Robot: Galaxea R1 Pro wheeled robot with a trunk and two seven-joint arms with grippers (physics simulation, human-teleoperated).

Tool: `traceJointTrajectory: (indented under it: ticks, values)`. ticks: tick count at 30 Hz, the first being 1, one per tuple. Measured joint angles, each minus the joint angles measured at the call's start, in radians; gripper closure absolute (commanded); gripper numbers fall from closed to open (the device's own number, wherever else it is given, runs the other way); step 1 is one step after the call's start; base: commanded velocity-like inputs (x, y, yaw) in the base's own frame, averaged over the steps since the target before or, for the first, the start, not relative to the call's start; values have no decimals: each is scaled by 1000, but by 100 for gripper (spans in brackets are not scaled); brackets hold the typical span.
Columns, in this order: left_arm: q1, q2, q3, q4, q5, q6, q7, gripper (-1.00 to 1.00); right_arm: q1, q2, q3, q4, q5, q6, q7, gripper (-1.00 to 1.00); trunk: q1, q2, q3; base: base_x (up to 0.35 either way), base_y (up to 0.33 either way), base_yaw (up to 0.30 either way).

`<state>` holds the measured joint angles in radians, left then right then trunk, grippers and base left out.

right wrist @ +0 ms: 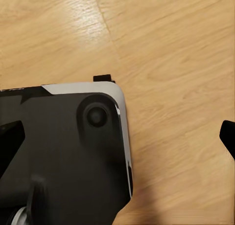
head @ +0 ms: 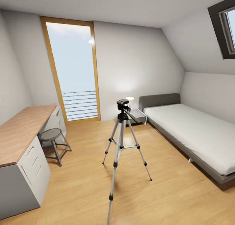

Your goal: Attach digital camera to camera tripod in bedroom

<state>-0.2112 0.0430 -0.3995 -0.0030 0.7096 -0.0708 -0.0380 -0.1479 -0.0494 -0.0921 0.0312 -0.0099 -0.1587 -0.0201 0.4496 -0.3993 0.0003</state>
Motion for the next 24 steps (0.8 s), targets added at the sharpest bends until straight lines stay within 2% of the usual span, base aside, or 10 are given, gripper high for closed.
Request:
traceJointTrajectory:
  ticks: [24]
  values:
    - [0, -1, 0, 0, 0, 0, 0, 100, 0, 1, 0, 1, 0, 0, 0, -100, 0, 0, 0, 0, 0, 269]
